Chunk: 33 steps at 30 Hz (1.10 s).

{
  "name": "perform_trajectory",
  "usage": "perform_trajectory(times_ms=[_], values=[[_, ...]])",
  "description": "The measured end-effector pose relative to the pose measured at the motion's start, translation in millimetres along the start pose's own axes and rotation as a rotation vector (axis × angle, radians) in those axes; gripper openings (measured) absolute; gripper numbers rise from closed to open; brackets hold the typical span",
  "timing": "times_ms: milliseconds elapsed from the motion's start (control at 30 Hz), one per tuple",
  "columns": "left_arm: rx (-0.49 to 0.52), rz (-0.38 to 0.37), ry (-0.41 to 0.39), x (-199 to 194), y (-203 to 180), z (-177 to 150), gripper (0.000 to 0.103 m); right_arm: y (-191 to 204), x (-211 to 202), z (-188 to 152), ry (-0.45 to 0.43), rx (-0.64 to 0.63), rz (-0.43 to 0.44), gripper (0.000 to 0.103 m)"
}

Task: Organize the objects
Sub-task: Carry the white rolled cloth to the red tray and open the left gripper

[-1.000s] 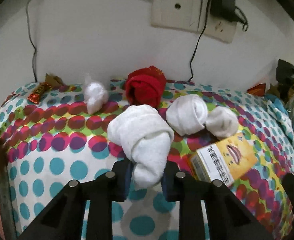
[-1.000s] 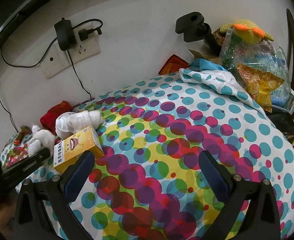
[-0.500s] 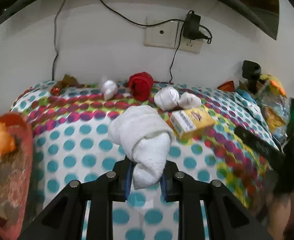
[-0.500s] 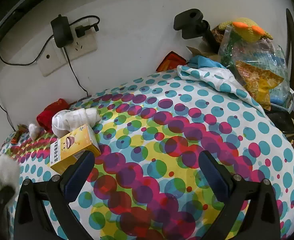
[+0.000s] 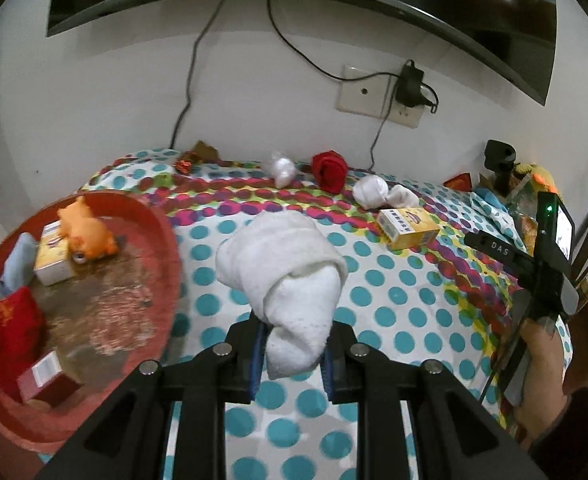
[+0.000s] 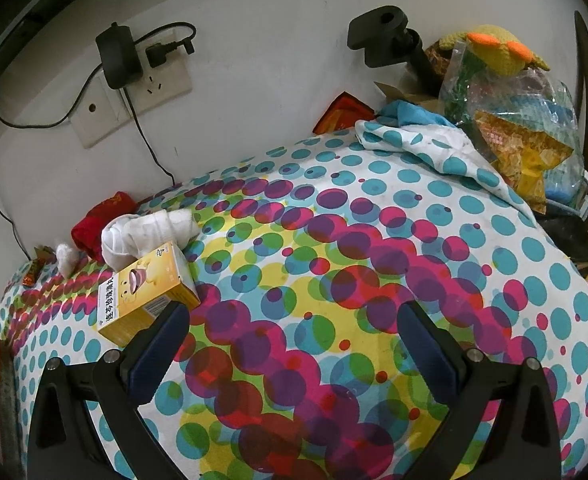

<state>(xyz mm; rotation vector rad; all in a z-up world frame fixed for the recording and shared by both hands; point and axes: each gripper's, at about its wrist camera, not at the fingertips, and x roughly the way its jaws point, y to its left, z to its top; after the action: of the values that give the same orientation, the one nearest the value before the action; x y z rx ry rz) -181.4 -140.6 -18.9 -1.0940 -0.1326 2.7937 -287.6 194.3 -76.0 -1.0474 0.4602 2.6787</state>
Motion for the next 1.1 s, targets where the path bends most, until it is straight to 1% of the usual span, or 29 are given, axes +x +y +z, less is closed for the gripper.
perform_trajectory(times_ms=[300, 567, 733, 1100], values=[[-0.048, 0.046, -0.016, -35.5, 46.4, -9.0, 0.022, 0.0, 1.5, 0.2, 0.008, 0.004, 0.0, 0.103], [-0.078, 0.1, -0.005, -58.8, 85.3, -27.7, 0.022, -1.1, 3.1, -1.5, 0.015, 0.013, 0.01, 0.103], [-0.096, 0.147, -0.009, -73.6, 112.7, -36.4, 0.022, -1.5, 4.0, -2.1, 0.019, 0.014, 0.012, 0.103], [-0.176, 0.207, -0.003, -90.4, 162.7, -50.0, 0.023, -2.7, 4.1, -2.3, 0.017, 0.015, 0.013, 0.103]])
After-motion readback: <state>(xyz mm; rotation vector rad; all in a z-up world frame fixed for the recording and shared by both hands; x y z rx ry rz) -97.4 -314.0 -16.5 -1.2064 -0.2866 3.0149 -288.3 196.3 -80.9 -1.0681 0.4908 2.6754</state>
